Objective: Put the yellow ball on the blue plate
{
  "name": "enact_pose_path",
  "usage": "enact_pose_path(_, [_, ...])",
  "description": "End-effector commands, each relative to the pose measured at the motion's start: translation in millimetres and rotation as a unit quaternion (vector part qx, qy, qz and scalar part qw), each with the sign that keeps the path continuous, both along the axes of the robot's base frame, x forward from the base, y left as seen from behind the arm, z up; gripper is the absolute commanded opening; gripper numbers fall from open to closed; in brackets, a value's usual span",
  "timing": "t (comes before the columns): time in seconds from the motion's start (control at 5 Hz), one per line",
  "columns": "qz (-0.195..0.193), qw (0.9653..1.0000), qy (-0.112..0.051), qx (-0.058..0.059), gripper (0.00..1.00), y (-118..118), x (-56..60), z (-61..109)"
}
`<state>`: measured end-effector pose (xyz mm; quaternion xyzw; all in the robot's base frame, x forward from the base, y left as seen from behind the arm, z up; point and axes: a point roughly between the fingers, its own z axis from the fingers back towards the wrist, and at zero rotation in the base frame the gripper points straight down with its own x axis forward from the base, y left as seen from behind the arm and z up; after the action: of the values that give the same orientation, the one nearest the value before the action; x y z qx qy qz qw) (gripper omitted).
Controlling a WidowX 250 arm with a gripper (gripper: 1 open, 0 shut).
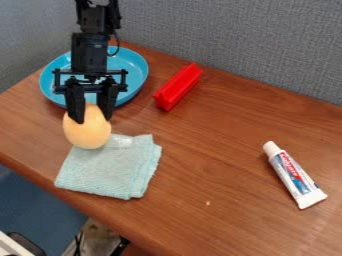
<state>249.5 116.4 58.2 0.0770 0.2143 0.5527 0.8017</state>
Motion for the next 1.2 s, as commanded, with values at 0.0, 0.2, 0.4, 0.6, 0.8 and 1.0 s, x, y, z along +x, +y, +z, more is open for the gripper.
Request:
enact_pose_path(0.0, [0.009, 0.9998, -0.017, 0.002, 0.00, 6.1, 4.5, 7.8])
enact_pose_path(0.2, [0.008, 0.9998, -0.016, -0.001, 0.00, 5.8, 4.6, 7.2])
enact_pose_path(0.4, [0.006, 0.9999, -0.015, -0.004, 0.00, 5.3, 4.8, 7.5])
enact_pose_path(0.6, [0.005, 0.9999, -0.014, -0.007, 0.00, 4.8, 5.0, 7.5])
enact_pose_path(0.8, [0.004, 0.9999, -0.014, -0.010, 0.00, 4.3, 5.1, 7.7])
enact_pose_path(1.0, [0.002, 0.9998, -0.013, -0.013, 0.00, 3.8, 5.3, 8.1])
